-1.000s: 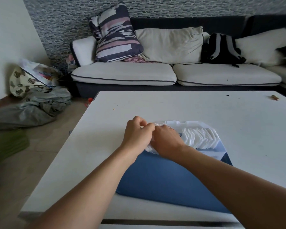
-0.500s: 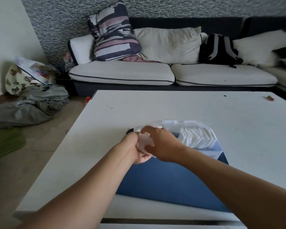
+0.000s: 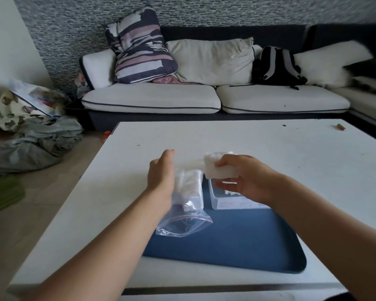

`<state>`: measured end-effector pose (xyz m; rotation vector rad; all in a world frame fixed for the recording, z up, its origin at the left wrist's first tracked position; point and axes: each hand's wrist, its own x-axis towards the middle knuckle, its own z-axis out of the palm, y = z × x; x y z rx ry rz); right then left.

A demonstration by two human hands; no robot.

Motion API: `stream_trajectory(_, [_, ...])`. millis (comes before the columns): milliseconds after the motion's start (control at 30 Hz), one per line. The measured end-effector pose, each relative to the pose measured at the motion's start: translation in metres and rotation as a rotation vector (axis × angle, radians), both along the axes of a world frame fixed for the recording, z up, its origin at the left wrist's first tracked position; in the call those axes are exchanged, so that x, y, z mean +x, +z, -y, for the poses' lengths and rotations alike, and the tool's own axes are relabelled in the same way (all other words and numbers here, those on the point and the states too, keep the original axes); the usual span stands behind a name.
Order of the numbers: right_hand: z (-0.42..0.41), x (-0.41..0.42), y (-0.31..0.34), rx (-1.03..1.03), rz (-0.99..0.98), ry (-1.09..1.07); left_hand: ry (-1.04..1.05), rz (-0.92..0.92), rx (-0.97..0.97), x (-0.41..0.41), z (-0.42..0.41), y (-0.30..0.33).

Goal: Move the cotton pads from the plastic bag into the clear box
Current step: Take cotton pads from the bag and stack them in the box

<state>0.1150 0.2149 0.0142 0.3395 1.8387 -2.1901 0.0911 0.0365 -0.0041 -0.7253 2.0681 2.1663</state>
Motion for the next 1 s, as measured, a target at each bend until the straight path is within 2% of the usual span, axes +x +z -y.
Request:
stream_trajectory(67, [0.013,0.004,0.002,-0.070,0.007,0.004,-0.069,-0.091,0.087,0.011,-0.019,0.010])
stream_trajectory(167, [0.031,0.011,0.002,-0.067,0.018,0.081,-0.140,-0.094,0.261,0.022,-0.037,0.012])
stream_trajectory(400, [0.038,0.010,0.003,-0.009,-0.026,0.007,-0.178,-0.167,0.327,0.023,-0.046,0.009])
stream_trajectory(500, [0.038,0.008,0.000,0.123,-0.079,-0.046,-0.230,-0.194,0.353,0.025,-0.049,0.012])
stream_trajectory(567, [0.040,0.005,-0.003,0.215,-0.104,-0.138,-0.247,-0.236,0.283,0.025,-0.051,0.012])
stream_trajectory(700, [0.041,-0.004,-0.008,0.170,-0.048,-0.215,-0.275,-0.550,-0.242,0.024,-0.056,0.001])
stream_trajectory(767, [0.040,-0.005,-0.008,0.134,-0.029,-0.235,-0.217,-0.607,-0.322,0.024,-0.056,-0.001])
stream_trajectory(900, [0.040,-0.008,-0.007,0.158,-0.040,-0.219,-0.219,-0.510,-0.307,0.016,-0.057,0.001])
stream_trajectory(933, [0.037,-0.009,-0.005,0.167,-0.040,-0.186,-0.208,-0.458,-0.271,0.013,-0.057,0.001])
stream_trajectory(1000, [0.024,-0.011,0.001,0.177,-0.077,-0.048,-0.137,-0.282,-0.074,0.006,-0.055,0.003])
